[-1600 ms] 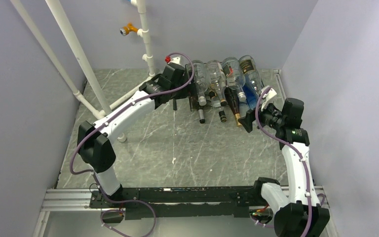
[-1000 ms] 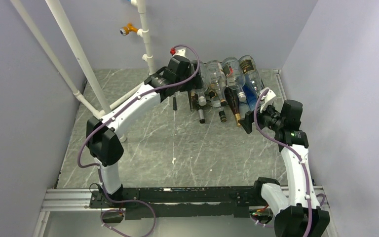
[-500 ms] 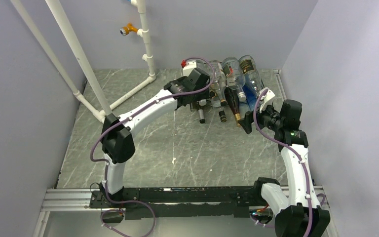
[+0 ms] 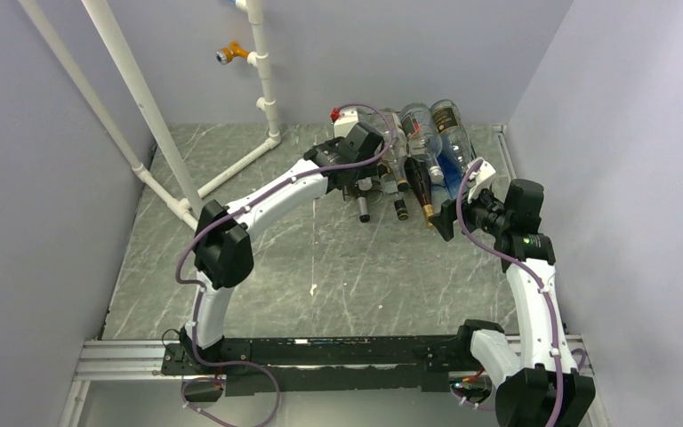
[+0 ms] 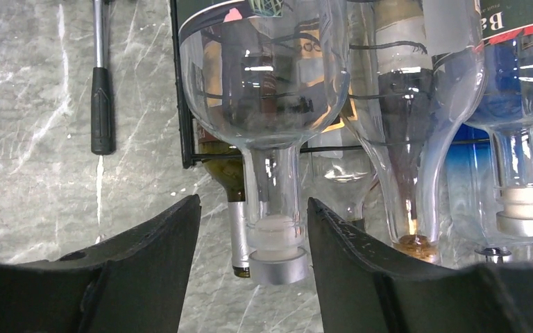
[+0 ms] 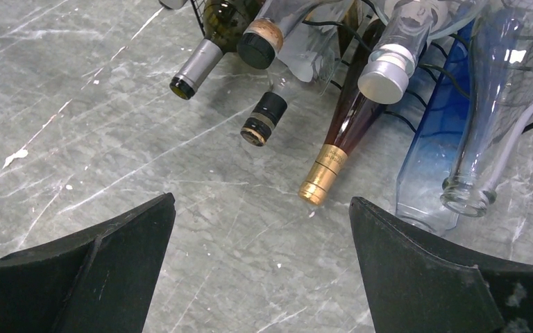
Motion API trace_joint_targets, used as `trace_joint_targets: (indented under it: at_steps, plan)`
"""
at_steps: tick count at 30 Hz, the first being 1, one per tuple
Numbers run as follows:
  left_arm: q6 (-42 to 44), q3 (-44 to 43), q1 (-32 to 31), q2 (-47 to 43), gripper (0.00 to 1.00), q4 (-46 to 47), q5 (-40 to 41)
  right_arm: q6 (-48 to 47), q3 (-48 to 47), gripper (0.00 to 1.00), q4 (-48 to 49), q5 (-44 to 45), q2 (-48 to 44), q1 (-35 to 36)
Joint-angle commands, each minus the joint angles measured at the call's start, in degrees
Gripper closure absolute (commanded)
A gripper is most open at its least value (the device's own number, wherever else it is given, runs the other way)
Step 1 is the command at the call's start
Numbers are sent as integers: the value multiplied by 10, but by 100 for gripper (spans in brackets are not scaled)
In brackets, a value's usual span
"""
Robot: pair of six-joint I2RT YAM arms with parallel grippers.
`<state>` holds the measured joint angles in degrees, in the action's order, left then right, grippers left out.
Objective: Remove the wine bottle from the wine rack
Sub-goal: Pick up the wine bottle from the wine rack.
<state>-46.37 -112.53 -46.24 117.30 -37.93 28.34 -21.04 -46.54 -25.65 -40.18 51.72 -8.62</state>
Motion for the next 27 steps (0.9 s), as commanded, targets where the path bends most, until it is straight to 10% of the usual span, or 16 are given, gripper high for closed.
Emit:
trace_joint_targets:
  at_steps: [1,27]
  plan:
    - [3,-28,-4,12,38,27,12,-6,-12,0,13,6,1,3]
    - [-4,-51,-5,82,45,63,45,-7,-12,0,13,9,2,6]
